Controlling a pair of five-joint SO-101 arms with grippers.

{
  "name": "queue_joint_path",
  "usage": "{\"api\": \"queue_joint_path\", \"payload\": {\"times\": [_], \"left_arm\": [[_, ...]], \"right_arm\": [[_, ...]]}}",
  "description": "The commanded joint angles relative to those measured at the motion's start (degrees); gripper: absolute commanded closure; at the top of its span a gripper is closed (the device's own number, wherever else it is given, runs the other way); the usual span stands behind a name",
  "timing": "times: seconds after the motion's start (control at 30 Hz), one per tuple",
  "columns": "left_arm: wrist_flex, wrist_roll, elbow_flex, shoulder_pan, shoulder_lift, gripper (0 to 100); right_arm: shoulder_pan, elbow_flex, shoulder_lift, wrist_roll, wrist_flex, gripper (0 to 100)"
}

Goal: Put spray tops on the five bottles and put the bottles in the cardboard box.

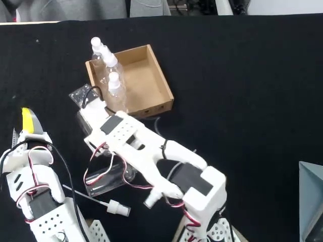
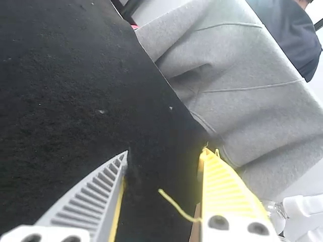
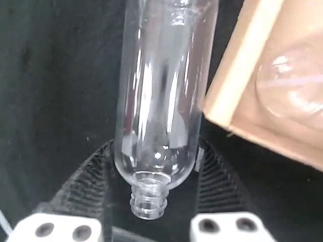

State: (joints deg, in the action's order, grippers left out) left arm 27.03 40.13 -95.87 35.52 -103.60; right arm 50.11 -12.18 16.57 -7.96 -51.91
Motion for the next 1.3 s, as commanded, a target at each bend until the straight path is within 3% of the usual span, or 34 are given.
{"api": "queue_joint_path", "payload": {"times": [0.0, 0.8, 1.27], "left_arm": [[-1.32, 0.44, 1.27, 0.57, -0.97, 79], [-1.32, 0.44, 1.27, 0.57, -0.97, 79], [-1.32, 0.35, 1.27, 0.31, -0.97, 79]], "right_arm": [[-2.37, 2.86, -6.64, 3.96, -3.78, 94.2], [1.23, 3.03, -20.44, 4.57, -25.85, 94.2], [5.45, 3.03, -25.98, 4.48, -44.92, 94.2]]}}
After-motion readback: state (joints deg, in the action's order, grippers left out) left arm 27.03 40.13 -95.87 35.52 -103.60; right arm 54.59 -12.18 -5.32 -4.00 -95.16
